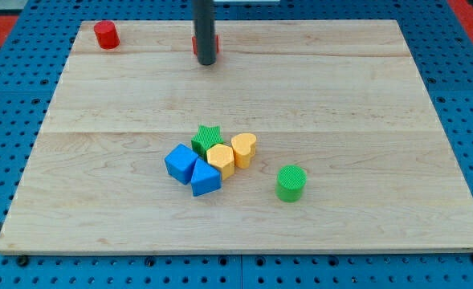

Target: Slide the red star towards the top center of the board

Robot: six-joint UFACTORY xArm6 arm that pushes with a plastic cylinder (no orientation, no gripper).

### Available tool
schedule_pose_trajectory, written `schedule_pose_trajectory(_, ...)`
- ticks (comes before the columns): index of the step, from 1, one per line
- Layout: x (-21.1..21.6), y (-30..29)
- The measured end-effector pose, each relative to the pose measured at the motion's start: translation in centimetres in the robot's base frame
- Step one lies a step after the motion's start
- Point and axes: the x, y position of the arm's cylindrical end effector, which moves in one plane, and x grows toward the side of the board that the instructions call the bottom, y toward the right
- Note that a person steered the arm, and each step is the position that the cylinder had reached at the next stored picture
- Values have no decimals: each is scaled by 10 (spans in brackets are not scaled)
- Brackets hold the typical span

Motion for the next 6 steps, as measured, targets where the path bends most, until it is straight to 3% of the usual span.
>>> schedule_pose_trajectory(2, -7, -45)
schedule_pose_trajectory(4, -40, 0)
schedule_pose_trajectory(6, -44, 20)
